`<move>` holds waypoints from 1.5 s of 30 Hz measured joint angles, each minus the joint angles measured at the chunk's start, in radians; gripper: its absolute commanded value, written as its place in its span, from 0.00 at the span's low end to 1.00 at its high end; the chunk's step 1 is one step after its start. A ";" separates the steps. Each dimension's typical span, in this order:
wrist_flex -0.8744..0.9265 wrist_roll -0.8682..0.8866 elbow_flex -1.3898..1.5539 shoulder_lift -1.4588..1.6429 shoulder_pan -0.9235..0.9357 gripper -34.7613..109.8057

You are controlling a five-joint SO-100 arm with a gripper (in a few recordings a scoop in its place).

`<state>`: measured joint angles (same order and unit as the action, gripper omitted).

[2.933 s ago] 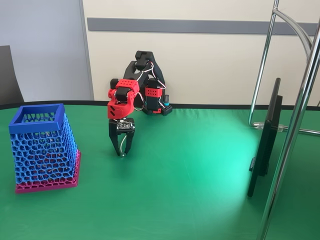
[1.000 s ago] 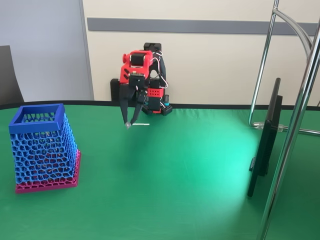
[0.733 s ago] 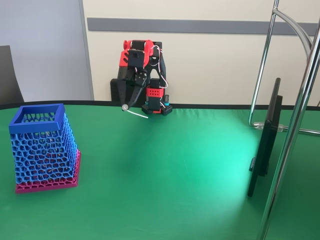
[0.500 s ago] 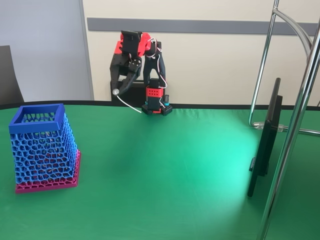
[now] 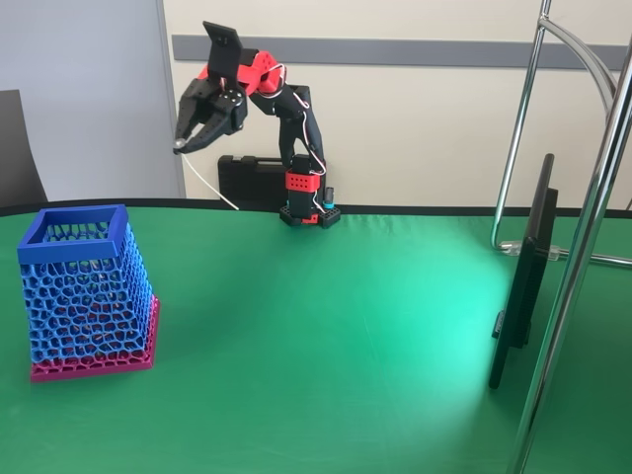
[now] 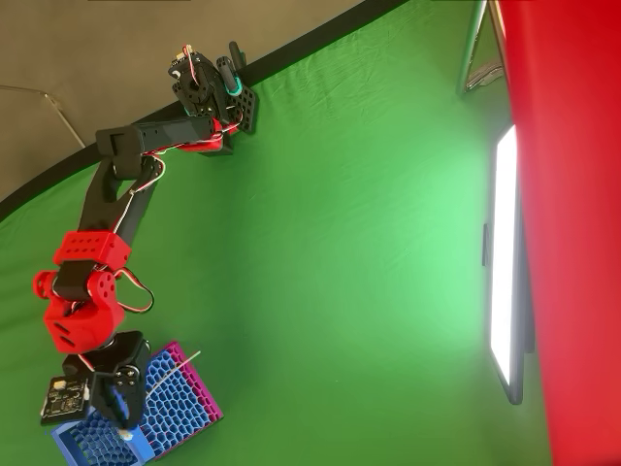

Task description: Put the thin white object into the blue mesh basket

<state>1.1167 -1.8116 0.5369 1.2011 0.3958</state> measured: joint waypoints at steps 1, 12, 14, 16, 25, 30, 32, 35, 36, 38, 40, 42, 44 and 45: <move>0.000 -0.002 -0.031 -0.017 0.008 0.27; 0.000 -0.032 -0.334 -0.163 0.081 0.27; 0.000 -0.043 -0.411 -0.201 0.104 0.27; 0.000 -0.054 -0.459 -0.225 0.115 0.27; -0.028 -0.084 -0.676 -0.344 0.150 0.27; -0.104 -0.110 -0.721 -0.387 0.156 0.27; -0.127 -0.121 -0.742 -0.417 0.164 0.27; -0.164 -0.130 -0.785 -0.471 0.175 0.27; -0.183 -0.133 -0.788 -0.483 0.179 0.27; -0.232 -0.143 -0.793 -0.508 0.189 0.27; -0.275 -0.153 -0.793 -0.528 0.199 0.27; -0.327 -0.160 -0.793 -0.541 0.206 0.27; -0.383 -0.167 -0.793 -0.555 0.207 0.27; -0.413 -0.169 -0.790 -0.563 0.207 0.27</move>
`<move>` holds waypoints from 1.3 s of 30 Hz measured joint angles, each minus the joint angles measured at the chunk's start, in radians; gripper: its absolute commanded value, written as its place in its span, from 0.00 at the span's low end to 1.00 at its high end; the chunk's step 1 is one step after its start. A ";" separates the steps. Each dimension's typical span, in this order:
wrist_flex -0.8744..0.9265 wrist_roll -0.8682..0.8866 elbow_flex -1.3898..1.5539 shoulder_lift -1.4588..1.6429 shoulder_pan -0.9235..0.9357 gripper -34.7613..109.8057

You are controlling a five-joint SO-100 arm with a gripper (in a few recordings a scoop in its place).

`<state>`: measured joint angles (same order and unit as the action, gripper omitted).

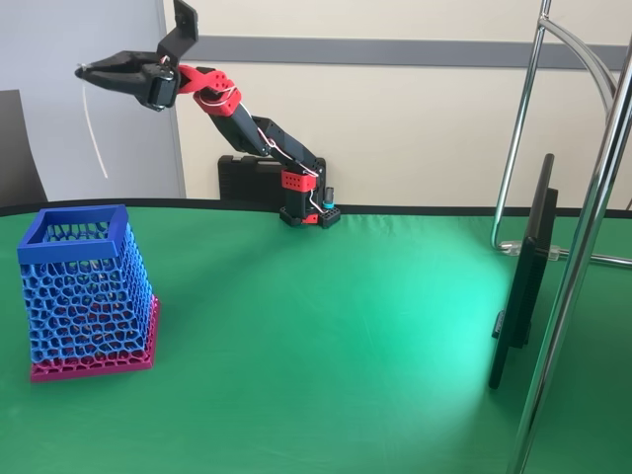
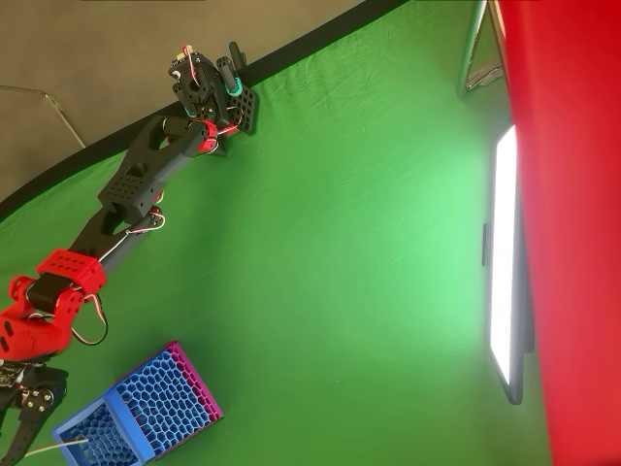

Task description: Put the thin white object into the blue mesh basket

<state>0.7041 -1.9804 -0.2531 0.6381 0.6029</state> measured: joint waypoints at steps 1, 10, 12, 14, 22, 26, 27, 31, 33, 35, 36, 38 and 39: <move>-0.021 0.000 0.008 -0.005 0.000 0.27; -0.133 0.000 0.140 -0.006 0.000 0.27; -0.158 0.000 0.187 -0.006 0.000 0.27; -0.178 0.000 0.225 -0.008 0.000 0.27; -0.261 0.000 0.388 -0.006 0.021 0.27; -0.270 0.000 0.442 -0.006 0.023 0.31; -0.279 0.000 0.456 -0.006 0.025 0.33; -0.311 0.002 0.495 -0.006 0.037 0.37; -0.316 0.005 0.508 -0.006 0.037 0.38; -0.321 0.005 0.525 -0.006 0.037 0.39; -0.324 0.005 0.529 -0.006 0.037 0.39; -0.325 0.005 0.534 -0.006 0.037 0.39; -0.325 0.008 0.535 -0.006 0.037 0.40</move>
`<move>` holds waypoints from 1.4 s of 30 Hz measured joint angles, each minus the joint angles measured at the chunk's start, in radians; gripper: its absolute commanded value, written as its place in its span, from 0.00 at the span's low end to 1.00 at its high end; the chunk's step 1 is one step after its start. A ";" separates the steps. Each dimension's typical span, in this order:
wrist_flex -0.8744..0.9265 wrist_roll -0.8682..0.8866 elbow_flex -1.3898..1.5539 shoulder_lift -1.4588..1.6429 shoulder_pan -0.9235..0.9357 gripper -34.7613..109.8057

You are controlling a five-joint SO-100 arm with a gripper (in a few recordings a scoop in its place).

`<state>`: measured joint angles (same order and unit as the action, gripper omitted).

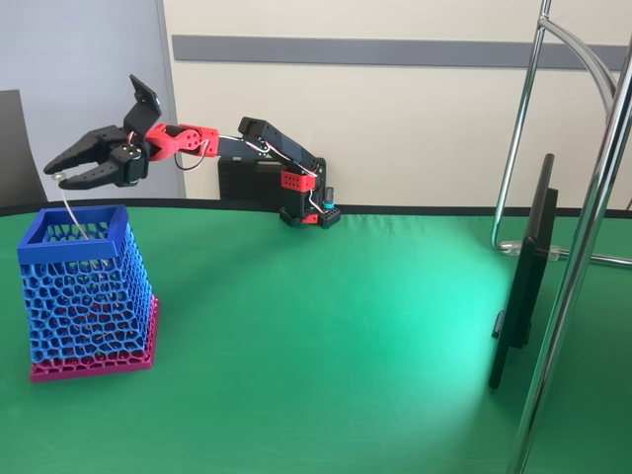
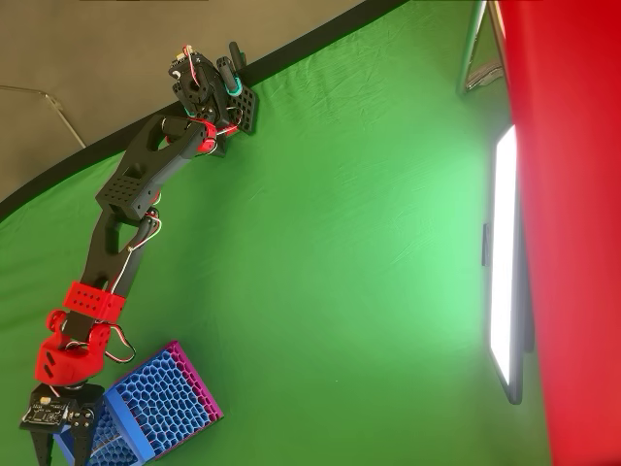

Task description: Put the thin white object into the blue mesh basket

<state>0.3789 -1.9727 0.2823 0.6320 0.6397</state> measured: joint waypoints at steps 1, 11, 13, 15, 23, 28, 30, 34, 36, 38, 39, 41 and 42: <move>-0.005 0.002 0.002 0.000 0.000 0.40; -0.209 0.043 0.106 0.008 0.000 0.41; -0.281 0.043 0.137 0.008 -0.003 0.41; -0.304 0.054 0.156 0.008 -0.008 0.41; -0.308 0.095 0.293 0.115 -0.038 0.41; -0.308 0.114 0.403 0.184 -0.060 0.41; -0.308 0.115 0.457 0.213 -0.069 0.41; -0.331 0.127 0.603 0.287 -0.095 0.41; -0.333 0.141 0.678 0.328 -0.110 0.41; -0.333 0.155 0.750 0.373 -0.129 0.41; -0.333 0.161 0.784 0.396 -0.140 0.41; -0.337 0.175 0.854 0.445 -0.160 0.41; -0.337 0.183 0.890 0.471 -0.170 0.41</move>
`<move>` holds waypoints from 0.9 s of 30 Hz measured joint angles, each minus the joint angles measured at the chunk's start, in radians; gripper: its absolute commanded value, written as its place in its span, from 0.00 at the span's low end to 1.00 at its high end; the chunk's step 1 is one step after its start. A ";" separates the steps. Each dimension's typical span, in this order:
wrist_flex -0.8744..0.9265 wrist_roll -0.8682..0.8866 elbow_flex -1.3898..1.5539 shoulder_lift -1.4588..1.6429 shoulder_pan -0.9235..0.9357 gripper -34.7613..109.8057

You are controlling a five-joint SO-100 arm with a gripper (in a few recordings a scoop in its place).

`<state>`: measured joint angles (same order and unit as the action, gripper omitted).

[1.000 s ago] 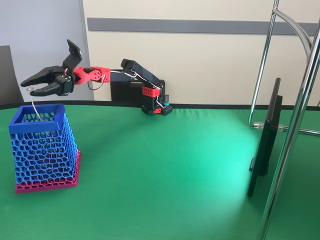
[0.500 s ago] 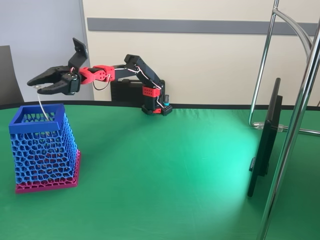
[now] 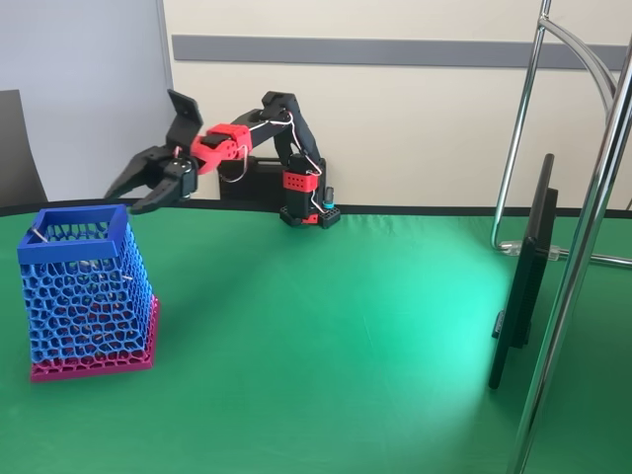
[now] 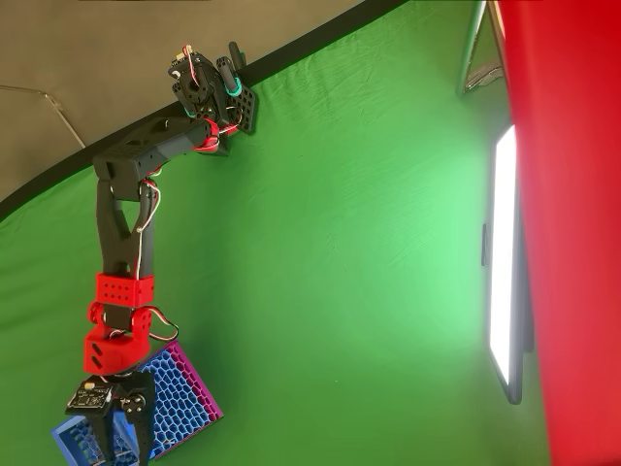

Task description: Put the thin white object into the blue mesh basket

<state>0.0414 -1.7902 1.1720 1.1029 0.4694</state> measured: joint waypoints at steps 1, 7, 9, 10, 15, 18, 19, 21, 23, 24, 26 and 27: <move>-0.002 0.006 0.043 0.031 -0.012 0.41; -0.097 0.031 0.322 0.206 -0.087 0.41; -0.124 0.037 0.437 0.272 -0.115 0.41; -0.129 0.044 0.488 0.307 -0.133 0.41; -0.138 0.114 0.721 0.477 -0.213 0.40; -0.138 0.161 0.853 0.583 -0.261 0.40; -0.138 0.179 0.891 0.618 -0.278 0.40; -0.117 0.224 0.959 0.683 -0.307 0.39; -0.098 0.265 1.022 0.747 -0.334 0.39; -0.094 0.291 1.058 0.778 -0.345 0.38; -0.072 0.337 1.121 0.841 -0.371 0.36; -0.067 0.371 1.155 0.873 -0.382 0.35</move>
<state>-0.0261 -1.4189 2.3270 1.9758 0.0874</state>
